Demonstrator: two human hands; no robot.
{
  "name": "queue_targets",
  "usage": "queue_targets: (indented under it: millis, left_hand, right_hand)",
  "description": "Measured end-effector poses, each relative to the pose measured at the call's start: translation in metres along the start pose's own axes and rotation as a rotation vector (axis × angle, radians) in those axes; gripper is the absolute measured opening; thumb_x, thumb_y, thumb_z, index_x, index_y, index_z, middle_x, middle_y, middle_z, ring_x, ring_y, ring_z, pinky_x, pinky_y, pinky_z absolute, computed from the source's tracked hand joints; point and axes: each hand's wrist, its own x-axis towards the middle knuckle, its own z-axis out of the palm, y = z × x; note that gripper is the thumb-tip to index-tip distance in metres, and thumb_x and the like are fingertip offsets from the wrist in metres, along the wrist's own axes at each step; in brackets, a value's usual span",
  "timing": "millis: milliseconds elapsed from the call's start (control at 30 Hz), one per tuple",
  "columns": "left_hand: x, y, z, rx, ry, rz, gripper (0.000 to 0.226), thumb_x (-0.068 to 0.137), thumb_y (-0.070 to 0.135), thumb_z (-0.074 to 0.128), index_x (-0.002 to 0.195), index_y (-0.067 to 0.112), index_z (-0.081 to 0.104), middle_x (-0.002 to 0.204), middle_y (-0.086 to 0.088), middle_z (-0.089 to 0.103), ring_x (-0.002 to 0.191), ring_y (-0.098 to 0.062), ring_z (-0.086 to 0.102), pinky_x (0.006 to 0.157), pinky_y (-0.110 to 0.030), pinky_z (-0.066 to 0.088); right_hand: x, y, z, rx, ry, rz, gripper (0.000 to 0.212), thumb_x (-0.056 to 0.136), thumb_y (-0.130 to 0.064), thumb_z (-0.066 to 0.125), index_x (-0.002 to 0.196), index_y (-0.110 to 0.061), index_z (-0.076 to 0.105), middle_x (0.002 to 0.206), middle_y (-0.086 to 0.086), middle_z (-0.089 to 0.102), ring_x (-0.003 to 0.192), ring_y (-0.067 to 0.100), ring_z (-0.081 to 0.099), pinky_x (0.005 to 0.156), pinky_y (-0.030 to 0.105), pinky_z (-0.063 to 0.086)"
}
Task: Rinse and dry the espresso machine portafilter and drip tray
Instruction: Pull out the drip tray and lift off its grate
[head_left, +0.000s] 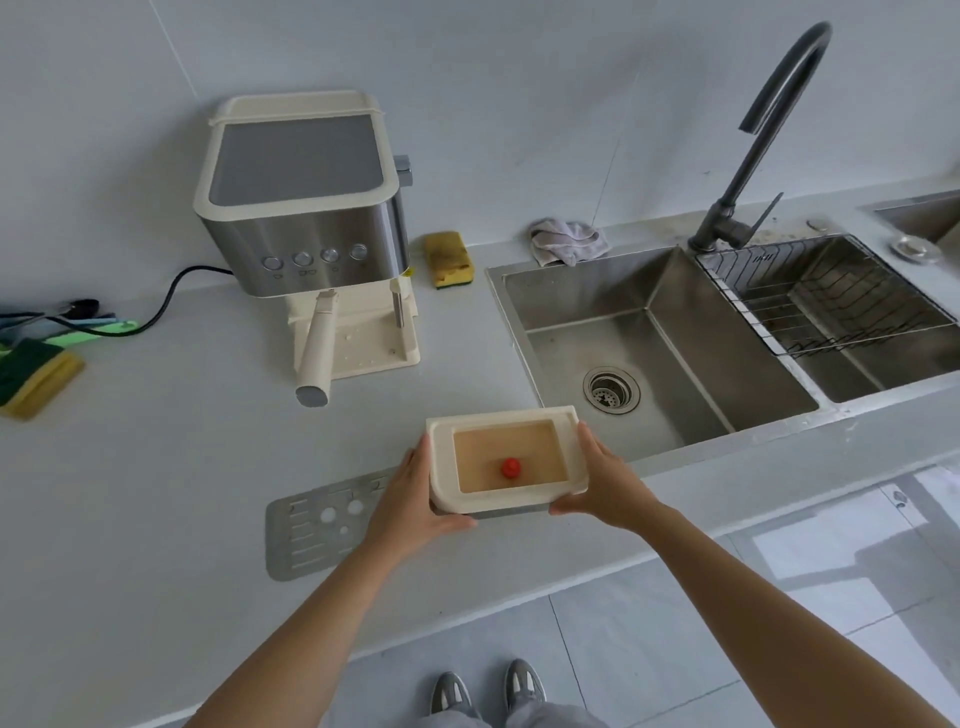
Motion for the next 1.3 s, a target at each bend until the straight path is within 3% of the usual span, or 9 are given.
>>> queue_targets:
  millis: [167, 267, 367, 533, 633, 800, 967, 1200, 1300]
  left_hand:
    - [0.023, 0.017, -0.016, -0.011, -0.016, 0.076, 0.113, 0.06, 0.035, 0.084, 0.147, 0.02, 0.014, 0.137, 0.001, 0.04, 0.124, -0.013, 0.042, 0.095, -0.026, 0.04]
    - [0.039, 0.036, -0.022, 0.009, -0.015, 0.105, 0.109, 0.064, 0.04, 0.081, 0.147, 0.023, 0.013, 0.138, 0.002, 0.04, 0.124, -0.014, 0.043, 0.096, -0.033, 0.046]
    - [0.056, 0.058, -0.024, 0.0, -0.009, 0.109, 0.102, 0.068, 0.034, 0.08, 0.146, 0.024, 0.014, 0.139, 0.002, 0.041, 0.124, -0.012, 0.043, 0.095, -0.027, 0.042]
    - [0.093, 0.099, -0.012, 0.003, 0.017, 0.098, 0.1, 0.068, 0.033, 0.079, 0.145, 0.026, 0.015, 0.135, 0.002, 0.043, 0.12, -0.009, 0.044, 0.09, -0.023, 0.041]
    - [0.117, 0.126, 0.007, -0.039, 0.044, 0.058, 0.097, 0.071, 0.027, 0.078, 0.145, 0.026, 0.015, 0.134, 0.003, 0.044, 0.112, -0.004, 0.042, 0.087, -0.02, 0.038]
    - [0.147, 0.171, 0.05, -0.113, 0.112, -0.055, 0.094, 0.077, 0.02, 0.073, 0.147, 0.024, 0.01, 0.126, 0.012, 0.039, 0.115, -0.003, 0.036, 0.091, -0.018, 0.031]
    - [0.164, 0.211, 0.086, -0.17, 0.151, -0.161, 0.097, 0.078, 0.02, 0.072, 0.148, 0.028, 0.005, 0.136, 0.008, 0.041, 0.133, -0.017, 0.035, 0.095, -0.023, 0.031]
    - [0.179, 0.248, 0.107, -0.196, 0.179, -0.214, 0.095, 0.08, 0.022, 0.071, 0.148, 0.03, 0.005, 0.142, 0.008, 0.037, 0.136, -0.016, 0.031, 0.105, -0.029, 0.028]
    - [0.184, 0.253, 0.108, -0.197, 0.194, -0.231, 0.096, 0.078, 0.021, 0.072, 0.148, 0.029, 0.008, 0.147, 0.005, 0.035, 0.136, -0.016, 0.031, 0.106, -0.03, 0.028]
  right_hand:
    - [0.005, -0.006, -0.021, 0.158, 0.08, 0.045, 0.102, 0.059, -0.022, 0.085, 0.14, -0.027, 0.022, 0.12, -0.003, 0.051, 0.099, 0.024, 0.059, 0.07, 0.029, 0.052]
    - [0.011, -0.006, -0.04, 0.221, 0.123, 0.04, 0.092, 0.058, -0.021, 0.084, 0.133, -0.03, 0.03, 0.111, -0.007, 0.055, 0.1, 0.018, 0.057, 0.072, 0.025, 0.046]
    - [0.02, 0.0, -0.062, 0.274, 0.164, 0.02, 0.08, 0.06, -0.017, 0.084, 0.122, -0.034, 0.037, 0.099, -0.02, 0.055, 0.092, 0.007, 0.056, 0.068, 0.016, 0.042]
    - [0.044, 0.026, -0.107, 0.326, 0.189, -0.011, 0.075, 0.062, -0.01, 0.084, 0.118, -0.033, 0.039, 0.094, -0.022, 0.054, 0.084, -0.001, 0.054, 0.061, 0.004, 0.042]
    - [0.065, 0.048, -0.141, 0.328, 0.155, -0.04, 0.078, 0.062, -0.013, 0.083, 0.126, -0.029, 0.042, 0.101, -0.012, 0.058, 0.089, 0.009, 0.055, 0.063, 0.012, 0.043]
    - [0.095, 0.087, -0.198, 0.313, 0.068, -0.123, 0.078, 0.06, -0.017, 0.082, 0.126, -0.026, 0.042, 0.101, -0.012, 0.055, 0.087, 0.004, 0.052, 0.066, 0.011, 0.037]
    - [0.114, 0.128, -0.239, 0.322, -0.011, -0.163, 0.076, 0.063, -0.014, 0.082, 0.127, -0.025, 0.043, 0.107, -0.01, 0.057, 0.097, 0.01, 0.055, 0.073, 0.017, 0.042]
    - [0.123, 0.163, -0.263, 0.387, -0.063, -0.165, 0.081, 0.054, -0.024, 0.08, 0.127, -0.026, 0.044, 0.107, -0.01, 0.061, 0.098, 0.009, 0.057, 0.073, 0.016, 0.043]
    - [0.126, 0.172, -0.263, 0.421, -0.086, -0.16, 0.081, 0.052, -0.03, 0.077, 0.126, -0.026, 0.045, 0.11, -0.009, 0.061, 0.101, 0.01, 0.058, 0.084, 0.025, 0.047]
